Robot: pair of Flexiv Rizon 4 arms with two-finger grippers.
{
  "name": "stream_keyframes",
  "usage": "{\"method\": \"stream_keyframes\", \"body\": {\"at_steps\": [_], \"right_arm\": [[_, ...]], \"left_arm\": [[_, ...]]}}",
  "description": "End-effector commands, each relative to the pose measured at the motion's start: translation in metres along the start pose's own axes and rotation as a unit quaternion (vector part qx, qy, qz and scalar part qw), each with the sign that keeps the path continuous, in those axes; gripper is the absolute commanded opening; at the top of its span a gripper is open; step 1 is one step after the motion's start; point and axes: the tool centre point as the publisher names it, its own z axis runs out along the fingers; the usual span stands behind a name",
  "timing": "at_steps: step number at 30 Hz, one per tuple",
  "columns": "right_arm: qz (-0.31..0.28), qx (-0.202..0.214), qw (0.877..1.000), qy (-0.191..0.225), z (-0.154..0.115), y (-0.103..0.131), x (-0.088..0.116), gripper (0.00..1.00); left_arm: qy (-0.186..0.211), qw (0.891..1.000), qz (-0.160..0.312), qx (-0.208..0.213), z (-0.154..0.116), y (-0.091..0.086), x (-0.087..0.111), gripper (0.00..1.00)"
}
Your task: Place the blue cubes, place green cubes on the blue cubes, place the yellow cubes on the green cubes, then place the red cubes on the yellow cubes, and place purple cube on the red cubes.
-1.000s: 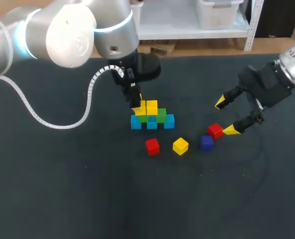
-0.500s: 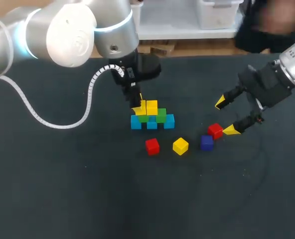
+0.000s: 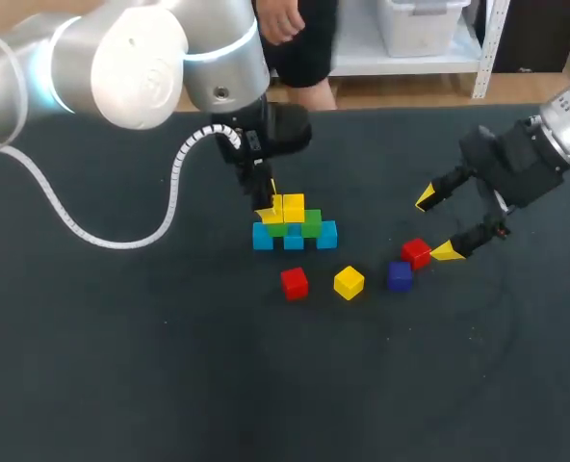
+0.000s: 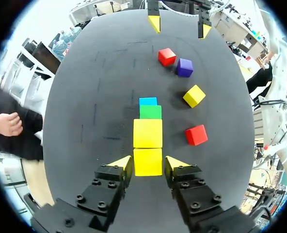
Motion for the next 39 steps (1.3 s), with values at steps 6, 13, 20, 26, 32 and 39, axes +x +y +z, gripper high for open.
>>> {"method": "stream_keyframes", "body": {"at_steps": [6,13,20,26,32,39], "right_arm": [[0.0,-0.001,1.0,-0.001,0.001,-0.001,0.0,1.0],[0.0,-0.001,1.0,-0.001,0.001,-0.001,0.0,1.0],[0.0,-0.001,1.0,-0.001,0.001,-0.001,0.0,1.0],[0.0,-0.001,1.0,-0.001,0.001,-0.001,0.0,1.0],[0.0,-0.001,1.0,-0.001,0.001,-0.001,0.0,1.0],[0.0,-0.001,1.0,-0.001,0.001,-0.001,0.0,1.0]], "left_arm": [[0.0,1.0,-0.003,0.002,-0.004,0.0,0.001,0.69],[-0.019,1.0,-0.013,-0.019,-0.031,-0.014,0.012,1.0],[-0.094,0.995,-0.002,-0.035,-0.057,-0.037,0.041,1.0],[-0.135,0.99,0.025,-0.027,-0.069,-0.054,0.069,1.0],[-0.171,0.985,0.016,-0.014,-0.07,-0.067,0.103,1.0],[-0.173,0.985,0.013,-0.008,-0.081,-0.076,0.127,1.0]]}}
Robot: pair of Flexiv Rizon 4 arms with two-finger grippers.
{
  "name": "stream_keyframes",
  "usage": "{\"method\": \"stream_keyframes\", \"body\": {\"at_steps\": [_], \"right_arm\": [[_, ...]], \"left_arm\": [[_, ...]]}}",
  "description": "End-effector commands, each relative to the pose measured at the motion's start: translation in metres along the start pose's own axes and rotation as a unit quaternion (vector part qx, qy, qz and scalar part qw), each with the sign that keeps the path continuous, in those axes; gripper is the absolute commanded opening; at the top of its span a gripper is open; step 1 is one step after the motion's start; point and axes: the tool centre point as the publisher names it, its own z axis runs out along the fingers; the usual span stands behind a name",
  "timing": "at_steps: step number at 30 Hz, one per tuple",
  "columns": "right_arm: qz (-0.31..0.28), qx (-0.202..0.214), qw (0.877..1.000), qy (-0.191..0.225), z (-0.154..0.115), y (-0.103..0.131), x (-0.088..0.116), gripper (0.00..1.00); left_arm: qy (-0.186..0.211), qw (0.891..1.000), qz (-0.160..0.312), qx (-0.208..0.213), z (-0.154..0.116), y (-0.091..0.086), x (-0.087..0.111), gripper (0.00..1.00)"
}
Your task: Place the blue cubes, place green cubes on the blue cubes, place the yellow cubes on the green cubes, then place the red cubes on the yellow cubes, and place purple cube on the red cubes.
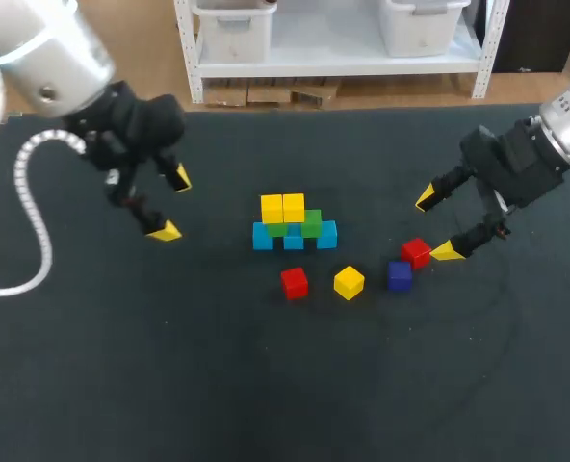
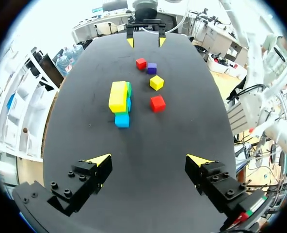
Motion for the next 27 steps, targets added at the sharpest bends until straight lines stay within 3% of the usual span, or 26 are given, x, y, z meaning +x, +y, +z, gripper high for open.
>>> {"method": "stream_keyframes", "body": {"at_steps": [1,5,27], "right_arm": [[0.0,-0.001,1.0,-0.001,0.001,-0.001,0.0,1.0],[0.0,-0.001,1.0,-0.001,0.001,-0.001,0.0,1.0],[0.0,-0.001,1.0,-0.001,0.001,-0.001,0.0,1.0]], "left_arm": [[-0.064,0.998,0.004,-0.017,-0.016,-0.015,0.016,1.0],[-0.07,0.997,0.03,-0.003,-0.029,-0.021,0.012,1.0],[-0.07,0.997,0.03,-0.003,-0.029,-0.021,0.012,1.0]]}}
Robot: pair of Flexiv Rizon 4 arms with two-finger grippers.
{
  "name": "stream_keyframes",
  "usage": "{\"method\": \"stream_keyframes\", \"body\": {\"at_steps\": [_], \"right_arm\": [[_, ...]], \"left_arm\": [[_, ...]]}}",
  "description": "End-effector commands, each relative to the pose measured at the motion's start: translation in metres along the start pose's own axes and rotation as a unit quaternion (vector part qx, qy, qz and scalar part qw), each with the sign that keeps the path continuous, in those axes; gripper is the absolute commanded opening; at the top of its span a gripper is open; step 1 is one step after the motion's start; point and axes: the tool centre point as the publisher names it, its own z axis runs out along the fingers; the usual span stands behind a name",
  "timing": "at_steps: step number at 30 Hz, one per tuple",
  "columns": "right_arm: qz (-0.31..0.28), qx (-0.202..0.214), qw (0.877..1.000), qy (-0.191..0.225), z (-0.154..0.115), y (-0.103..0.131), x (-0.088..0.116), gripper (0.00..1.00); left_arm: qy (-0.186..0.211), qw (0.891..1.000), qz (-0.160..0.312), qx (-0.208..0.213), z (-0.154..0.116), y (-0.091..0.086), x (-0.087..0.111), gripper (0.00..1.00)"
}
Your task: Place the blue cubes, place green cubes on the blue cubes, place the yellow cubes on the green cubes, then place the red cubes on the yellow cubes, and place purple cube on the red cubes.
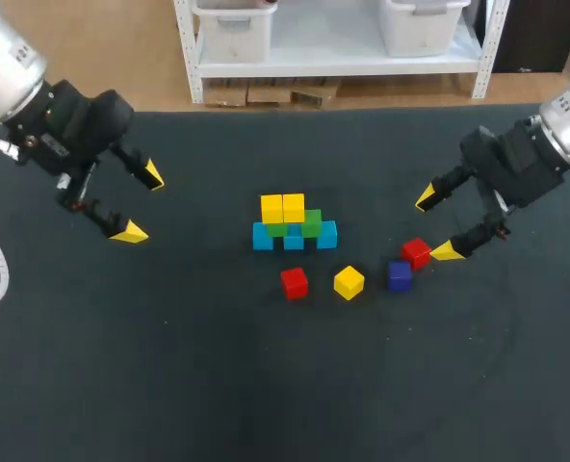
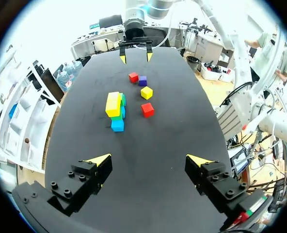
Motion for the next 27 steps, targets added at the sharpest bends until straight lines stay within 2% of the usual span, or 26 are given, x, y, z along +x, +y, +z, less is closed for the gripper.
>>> {"method": "stream_keyframes", "body": {"at_steps": [1,5,9,11,17,27], "right_arm": [[0.0,-0.001,1.0,-0.001,0.001,-0.001,0.0,1.0],[0.0,-0.001,1.0,-0.001,0.001,-0.001,0.0,1.0],[-0.084,-0.014,0.996,-0.004,0.008,0.002,-0.003,1.0],[-0.105,-0.022,0.994,0.019,0.012,0.004,-0.004,1.0],[-0.168,-0.054,0.982,0.073,0.025,0.014,-0.008,1.0],[-0.251,-0.109,0.959,0.072,0.057,0.035,-0.013,1.0]], "left_arm": [[-0.002,1.0,0.001,-0.001,0.0,-0.001,0.001,1.0],[-0.002,1.0,0.001,-0.001,0.0,-0.001,0.001,1.0],[-0.002,1.0,0.001,-0.001,0.0,-0.001,0.001,1.0],[-0.002,1.0,0.001,-0.001,0.0,-0.001,0.001,1.0],[-0.002,1.0,0.001,-0.001,0.0,-0.001,0.001,1.0],[-0.002,1.0,0.001,-0.001,0.0,-0.001,0.001,1.0]]}}
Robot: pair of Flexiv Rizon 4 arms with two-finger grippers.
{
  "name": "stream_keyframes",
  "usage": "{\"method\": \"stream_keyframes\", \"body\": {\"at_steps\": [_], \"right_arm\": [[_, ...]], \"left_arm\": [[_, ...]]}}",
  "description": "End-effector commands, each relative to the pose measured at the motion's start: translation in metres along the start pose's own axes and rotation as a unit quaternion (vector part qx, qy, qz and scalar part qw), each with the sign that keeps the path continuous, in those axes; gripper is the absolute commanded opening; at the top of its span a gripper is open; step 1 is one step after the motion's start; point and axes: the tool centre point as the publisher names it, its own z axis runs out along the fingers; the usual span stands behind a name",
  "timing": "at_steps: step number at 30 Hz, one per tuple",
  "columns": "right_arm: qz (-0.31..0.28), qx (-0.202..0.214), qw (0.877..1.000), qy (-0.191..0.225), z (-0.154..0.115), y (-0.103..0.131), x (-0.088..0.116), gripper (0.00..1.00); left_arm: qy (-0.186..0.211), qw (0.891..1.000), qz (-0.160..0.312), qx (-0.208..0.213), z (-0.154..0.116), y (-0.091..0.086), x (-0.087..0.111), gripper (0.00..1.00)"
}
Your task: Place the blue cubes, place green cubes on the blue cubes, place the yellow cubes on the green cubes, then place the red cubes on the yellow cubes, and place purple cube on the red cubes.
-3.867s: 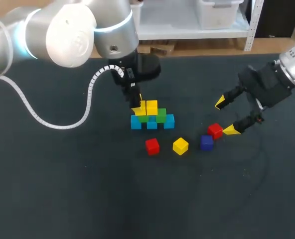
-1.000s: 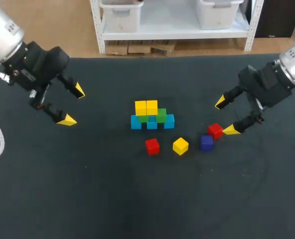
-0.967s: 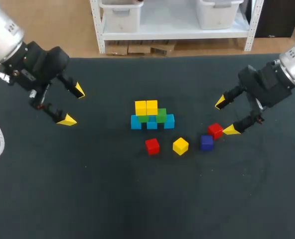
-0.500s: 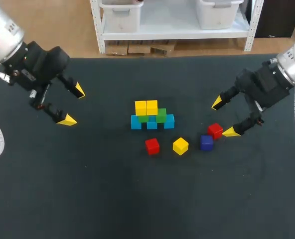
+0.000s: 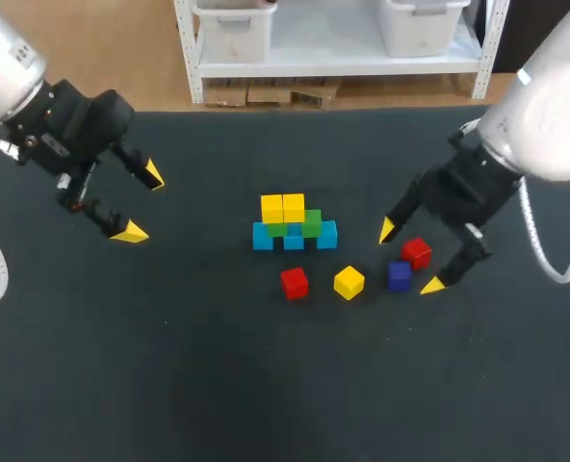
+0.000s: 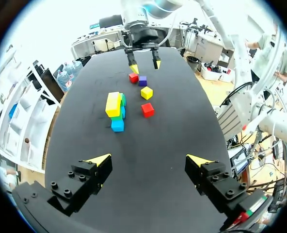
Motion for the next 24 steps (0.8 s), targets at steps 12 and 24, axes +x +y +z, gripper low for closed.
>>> {"method": "stream_keyframes", "body": {"at_steps": [12,24], "right_arm": [[-0.067,-0.059,0.996,-0.011,0.024,-0.037,-0.016,1.0],[-0.061,-0.076,0.995,-0.023,0.046,-0.047,-0.02,1.0]], "left_arm": [[-0.002,1.0,0.002,-0.001,0.0,-0.001,0.001,1.0],[-0.002,1.0,0.002,-0.001,0.0,-0.001,0.001,1.0]]}}
